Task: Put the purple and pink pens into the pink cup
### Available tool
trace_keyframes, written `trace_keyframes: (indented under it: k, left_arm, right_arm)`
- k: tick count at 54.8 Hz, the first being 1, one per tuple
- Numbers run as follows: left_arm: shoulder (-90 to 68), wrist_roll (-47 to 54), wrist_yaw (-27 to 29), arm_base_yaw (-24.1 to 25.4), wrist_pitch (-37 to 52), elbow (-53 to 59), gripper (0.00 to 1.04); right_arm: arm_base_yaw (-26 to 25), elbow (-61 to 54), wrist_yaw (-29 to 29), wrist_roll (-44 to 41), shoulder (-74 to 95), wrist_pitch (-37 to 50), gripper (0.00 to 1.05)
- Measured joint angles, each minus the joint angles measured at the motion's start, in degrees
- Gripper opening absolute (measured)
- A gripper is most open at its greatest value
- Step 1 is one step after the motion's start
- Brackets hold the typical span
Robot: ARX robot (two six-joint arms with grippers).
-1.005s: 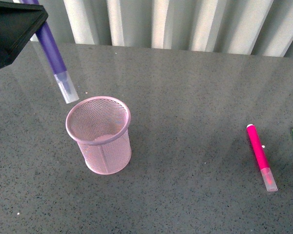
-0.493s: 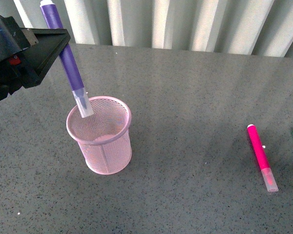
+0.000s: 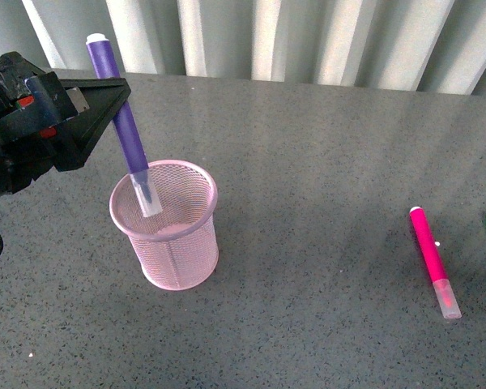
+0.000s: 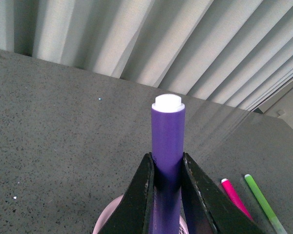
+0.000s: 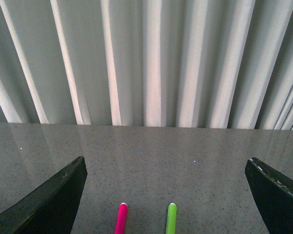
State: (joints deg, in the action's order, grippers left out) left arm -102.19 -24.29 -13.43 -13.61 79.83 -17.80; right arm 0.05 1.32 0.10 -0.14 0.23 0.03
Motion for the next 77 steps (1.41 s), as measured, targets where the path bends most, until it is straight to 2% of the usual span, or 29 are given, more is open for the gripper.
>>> trace_keyframes:
  k: [17,28,30,34,39,45,56,66,75,77]
  left_arm:
    - [-2.1,-0.1,0.4,-0.8,0.0,0.0,0.13]
    - [-4.1,-0.4,1.6,-1.7,0.0,-0.7,0.47]
    - [-4.5,-0.7,2.2,-2.1,0.0,-1.6,0.56]
    - [-4.7,-1.8,3.4,-2.4,-0.7,-5.1,0.67]
    - [-0.8,-3.0,2.6,-0.7,-3.4,-9.9,0.83]
    - [5.2,-3.1,1.0,2.9,-5.8,-10.3,1.00]
    - [9.4,0.2,-0.6,9.9,-6.7,-9.3,0.98]
    - [9.1,10.4,9.0,13.4,-10.5,-8.8,0.98]
    - [8.8,13.9,9.5,13.8,-10.8,-8.8,0.98]
    - [9.2,16.9,12.2,13.7,-11.7,-8.1,0.91]
  right_arm:
    - [0.0,0.0,0.0,0.0,0.0,0.0,0.98]
    - [0.0,0.0,0.0,0.0,0.0,0.0,0.98]
    - [0.0,0.0,0.0,0.0,0.0,0.0,0.98]
    - [0.0,0.0,0.0,0.0,0.0,0.0,0.98]
    - [0.0,0.0,-0.1,0.0,0.0,0.0,0.98]
    - [0.0,0.0,0.0,0.0,0.0,0.0,0.98]
    - [0.0,0.0,-0.1,0.0,0.0,0.0,0.98]
    - [0.0,0.0,0.0,0.0,0.0,0.0,0.98]
    - [0.0,0.0,0.0,0.0,0.0,0.0,0.98]
    - [0.0,0.0,0.0,0.0,0.0,0.0,0.98]
